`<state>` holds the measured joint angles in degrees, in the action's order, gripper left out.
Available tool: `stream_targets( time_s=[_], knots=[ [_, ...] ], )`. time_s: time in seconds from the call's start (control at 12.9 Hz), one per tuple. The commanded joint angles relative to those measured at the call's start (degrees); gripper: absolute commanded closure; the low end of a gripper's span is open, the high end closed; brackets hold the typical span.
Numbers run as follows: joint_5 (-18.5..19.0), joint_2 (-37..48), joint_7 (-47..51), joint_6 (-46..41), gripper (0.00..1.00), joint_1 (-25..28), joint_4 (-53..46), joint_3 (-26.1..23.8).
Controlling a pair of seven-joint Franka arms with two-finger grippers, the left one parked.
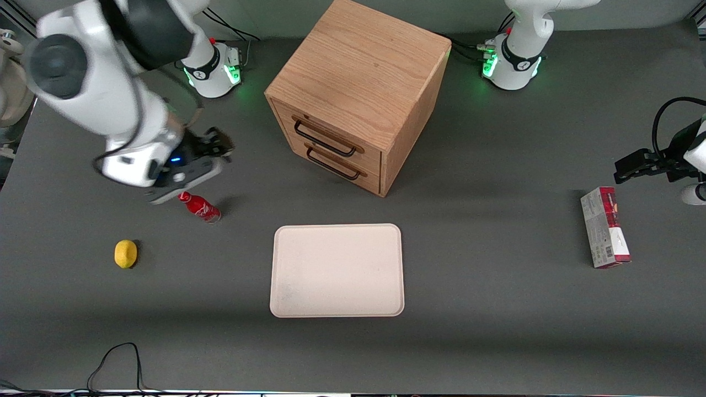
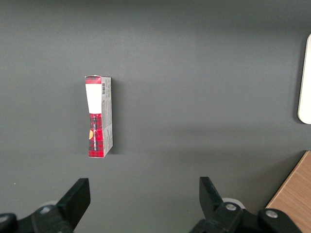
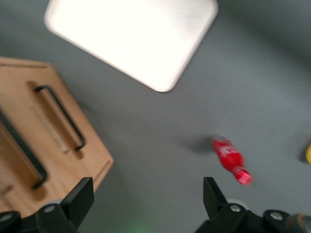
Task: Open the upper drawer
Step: 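Move the right gripper toward the upper drawer's black handle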
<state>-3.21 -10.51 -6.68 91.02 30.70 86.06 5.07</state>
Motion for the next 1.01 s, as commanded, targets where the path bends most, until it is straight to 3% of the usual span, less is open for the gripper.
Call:
stream_targets(
  time_s=[0.0,0.31,0.46,0.62,0.93],
  knots=[
    [-1.01,-2.66,-5.87,1.26,0.00,6.62,-2.55,0.81],
    [-1.89,-3.11,-7.38,2.23,0.00,11.74,-2.47,0.64],
    [-7.41,-3.02,-12.98,1.89,0.00,11.57,-1.86,0.64],
    [-8.13,-3.02,-17.92,1.53,0.00,11.22,-1.77,0.81],
    [-8.13,-3.11,-18.11,3.89,0.00,11.66,1.21,0.90]
  ],
)
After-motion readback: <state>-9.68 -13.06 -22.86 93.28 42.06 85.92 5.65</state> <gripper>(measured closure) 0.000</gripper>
